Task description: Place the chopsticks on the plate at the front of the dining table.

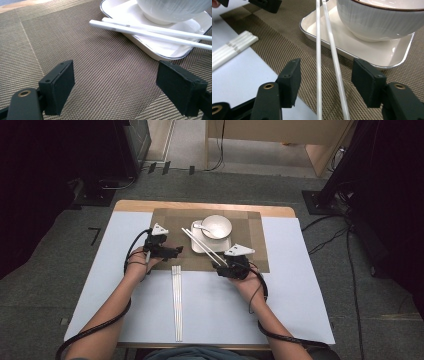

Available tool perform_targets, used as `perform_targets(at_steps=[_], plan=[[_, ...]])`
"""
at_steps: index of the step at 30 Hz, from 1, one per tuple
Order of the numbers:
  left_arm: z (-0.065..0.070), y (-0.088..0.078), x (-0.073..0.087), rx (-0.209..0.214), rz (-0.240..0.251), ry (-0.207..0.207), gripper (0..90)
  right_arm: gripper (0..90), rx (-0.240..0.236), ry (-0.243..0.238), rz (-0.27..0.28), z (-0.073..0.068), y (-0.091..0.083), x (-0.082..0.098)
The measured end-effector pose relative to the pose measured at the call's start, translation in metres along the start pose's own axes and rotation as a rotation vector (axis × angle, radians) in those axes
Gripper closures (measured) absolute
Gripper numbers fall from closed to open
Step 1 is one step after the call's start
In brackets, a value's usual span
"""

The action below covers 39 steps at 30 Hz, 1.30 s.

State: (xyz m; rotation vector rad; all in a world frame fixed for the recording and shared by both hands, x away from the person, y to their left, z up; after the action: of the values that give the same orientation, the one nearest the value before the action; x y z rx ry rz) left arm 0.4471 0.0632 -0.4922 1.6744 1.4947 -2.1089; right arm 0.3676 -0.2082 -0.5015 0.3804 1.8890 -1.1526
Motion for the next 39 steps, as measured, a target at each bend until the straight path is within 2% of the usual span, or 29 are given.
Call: perform_targets(at_steps=[10,13,24,29,39], plan=[[0.0002,0.0028,-0.0018,0.013,0.011,-0.018,15.0,49.7,0.019,0.011,-0.002,-0.0004,-0.0051,0.0086],[0.0004,0.0031,-0.0012,0.014,0.009,-0.013,15.0,54.8,0.035,-0.012,0.000,-0.0011,-0.0052,0.0095],[0.0016,0.0042,0.0002,0.004,-0.004,0.003,15.0,71.0,0.040,0.004,-0.027,-0.0020,-0.0055,0.0084],[0.0007,0.0045,0.0004,0.003,-0.006,-0.002,15.0,79.8,0.044,0.015,-0.039,-0.0040,-0.0041,0.0072],[0.0033,0.0027,0.0020,0.008,-0.007,0.003,15.0,80.6,0.049,0.028,-0.038,-0.0048,-0.0004,0.0032]])
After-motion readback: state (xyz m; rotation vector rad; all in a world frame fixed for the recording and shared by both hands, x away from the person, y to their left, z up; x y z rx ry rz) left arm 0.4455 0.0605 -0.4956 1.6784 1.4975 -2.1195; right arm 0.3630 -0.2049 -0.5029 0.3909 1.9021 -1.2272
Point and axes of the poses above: each handheld gripper's, and its own axes: y roughly forward along the jaws, x roughly out of its underside, z roughly to its right, the point moved 2 cm from there along y, roughly forward along the jaws, and after that the axes turned 10 degrees about y, right-handed, at the moved point
